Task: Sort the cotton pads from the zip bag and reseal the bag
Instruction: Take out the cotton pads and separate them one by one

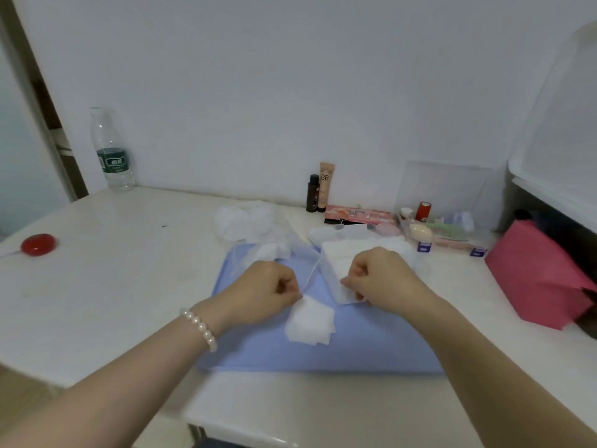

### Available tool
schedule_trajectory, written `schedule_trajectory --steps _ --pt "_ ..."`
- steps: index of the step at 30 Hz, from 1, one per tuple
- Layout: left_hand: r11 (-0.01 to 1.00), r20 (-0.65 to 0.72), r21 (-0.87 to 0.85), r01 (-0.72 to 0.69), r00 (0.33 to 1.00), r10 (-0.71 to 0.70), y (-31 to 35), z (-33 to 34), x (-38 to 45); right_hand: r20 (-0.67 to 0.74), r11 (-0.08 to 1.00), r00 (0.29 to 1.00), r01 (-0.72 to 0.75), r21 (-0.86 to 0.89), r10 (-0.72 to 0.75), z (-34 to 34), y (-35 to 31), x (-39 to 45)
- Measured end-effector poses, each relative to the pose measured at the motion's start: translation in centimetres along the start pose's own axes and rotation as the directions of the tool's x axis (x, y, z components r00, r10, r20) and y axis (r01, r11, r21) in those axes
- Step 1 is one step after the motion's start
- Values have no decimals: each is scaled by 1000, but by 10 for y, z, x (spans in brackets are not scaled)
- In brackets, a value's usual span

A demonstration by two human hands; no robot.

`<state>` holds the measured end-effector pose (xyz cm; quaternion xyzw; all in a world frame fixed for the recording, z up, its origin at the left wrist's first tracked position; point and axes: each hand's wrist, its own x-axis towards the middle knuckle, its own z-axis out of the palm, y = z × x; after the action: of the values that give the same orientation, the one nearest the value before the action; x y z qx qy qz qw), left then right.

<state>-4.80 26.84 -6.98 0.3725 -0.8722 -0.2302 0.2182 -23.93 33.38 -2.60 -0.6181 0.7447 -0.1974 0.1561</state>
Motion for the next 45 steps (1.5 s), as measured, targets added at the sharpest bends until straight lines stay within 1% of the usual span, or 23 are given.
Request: schedule_trajectory --steps 1,3,7,9,10,14,17,20,22,24,25,26,27,28,29,30,31,33,36,38,40,42,45 --pt "1000 40 26 10 999 -11 -3 3 -4 85 999 996 -18 -39 22 12 -3 -3" --pt "999 61 43 31 998 -34 -8 10 -11 160 991 986 -30 -130 50 31 -8 -5" --pt "995 59 77 68 996 -73 -12 24 -16 213 975 973 -40 -220 88 53 -11 -3" --pt "993 63 56 106 992 -109 -12 28 -18 218 964 970 -44 -262 104 61 -9 -1" --pt "991 72 30 129 989 -131 -12 29 -17 217 967 971 -45 -250 101 65 -7 1" --pt "978 109 -66 196 976 -188 -14 34 -15 191 995 979 -54 -85 69 70 -2 3" --pt "966 93 -123 226 972 -216 -16 35 -14 113 991 993 -43 127 29 74 3 0" --pt "969 35 -136 205 979 -202 -10 35 -13 1 945 999 33 325 -35 72 6 -3" --pt "956 -34 -225 187 979 -199 -4 30 -9 -86 883 996 57 466 -18 66 9 -3" --pt "909 -132 -393 138 970 -204 3 20 -5 -110 768 994 59 638 16 57 12 -1" --pt "861 -172 -495 115 959 -227 6 14 -3 -93 704 995 49 708 24 52 13 0" --pt "793 -179 -600 103 949 -259 11 8 -1 -71 647 997 40 761 22 47 13 0" --pt "708 -148 -699 103 947 -284 14 4 2 -55 598 998 37 801 12 42 13 0" --pt "618 -86 -777 121 952 -295 16 2 5 -49 554 999 42 831 -2 37 11 1" --pt "549 -15 -821 157 955 -296 19 1 8 -50 520 999 51 853 -17 33 9 2" --pt "508 49 -839 196 957 -287 21 2 12 -53 500 998 61 864 -30 30 6 4" --pt "486 89 -846 218 957 -275 24 4 16 -62 498 997 72 864 -36 27 4 5" --pt "444 106 -869 219 958 -265 28 9 24 -105 507 994 103 856 -24 26 1 10" --pt "352 79 -918 183 954 -291 31 17 33 -193 476 981 151 866 38 33 2 11" --pt "332 44 -931 153 949 -313 31 20 39 -230 449 969 168 878 87 36 3 9" --pt "336 13 -933 126 948 -319 32 23 44 -276 454 950 185 872 144 36 5 8" --pt "320 -7 -943 93 954 -300 34 27 47 -316 466 930 200 862 187 35 8 8" --pt "233 14 -970 73 969 -246 33 30 49 -345 454 910 214 865 228 34 10 10"
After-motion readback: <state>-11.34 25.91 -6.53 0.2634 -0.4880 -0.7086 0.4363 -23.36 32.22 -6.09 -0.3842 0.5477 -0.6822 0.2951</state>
